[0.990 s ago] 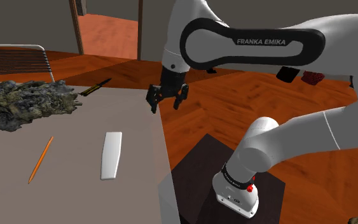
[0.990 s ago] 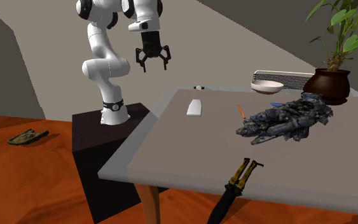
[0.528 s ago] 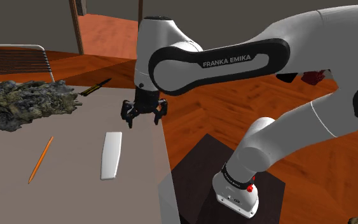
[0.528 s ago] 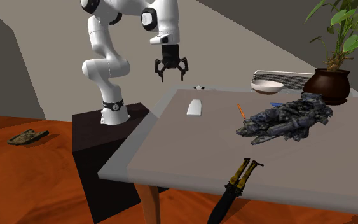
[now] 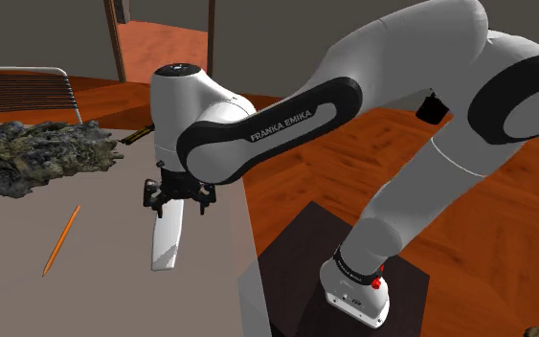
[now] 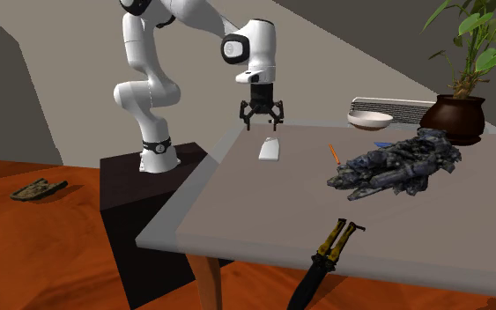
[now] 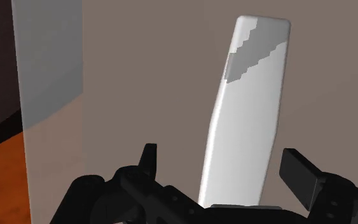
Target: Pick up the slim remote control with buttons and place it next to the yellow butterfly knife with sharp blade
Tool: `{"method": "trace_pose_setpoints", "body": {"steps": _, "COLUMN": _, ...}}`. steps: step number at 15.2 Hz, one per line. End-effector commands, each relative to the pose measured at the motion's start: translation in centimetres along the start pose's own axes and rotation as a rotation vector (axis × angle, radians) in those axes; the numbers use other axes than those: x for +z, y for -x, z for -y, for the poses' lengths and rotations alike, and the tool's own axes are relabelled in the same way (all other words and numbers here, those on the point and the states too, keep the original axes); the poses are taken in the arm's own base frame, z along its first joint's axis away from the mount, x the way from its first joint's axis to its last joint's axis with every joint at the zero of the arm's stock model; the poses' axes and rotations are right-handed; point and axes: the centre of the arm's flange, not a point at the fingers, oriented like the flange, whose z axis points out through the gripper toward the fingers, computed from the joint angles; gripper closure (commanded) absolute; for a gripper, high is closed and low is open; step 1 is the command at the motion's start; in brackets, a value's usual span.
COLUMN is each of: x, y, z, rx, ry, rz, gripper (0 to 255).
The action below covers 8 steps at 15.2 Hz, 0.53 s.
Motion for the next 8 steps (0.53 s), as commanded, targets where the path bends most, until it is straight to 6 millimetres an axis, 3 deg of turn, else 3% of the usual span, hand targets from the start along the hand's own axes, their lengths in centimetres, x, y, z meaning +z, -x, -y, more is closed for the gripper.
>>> {"method": "trace_pose_setpoints", "body": {"steps": 1, "x": 1.6, "y": 0.0, "z": 2.5, "rx": 0.043, "ry": 0.005, "rz": -0.004, "gripper": 0}}
{"method": "trace_pose_setpoints", "body": {"steps": 2, "x": 2.5, "y": 0.1, "z": 3.6, "rx": 0.062, "ry": 0.009, "rz": -0.006, "gripper": 0}}
{"method": "trace_pose_setpoints", "body": {"steps": 8, "x": 5.2, "y": 0.0, "z": 3.7, "rx": 0.064, "ry": 0.010, "rz": -0.007, "gripper": 0}}
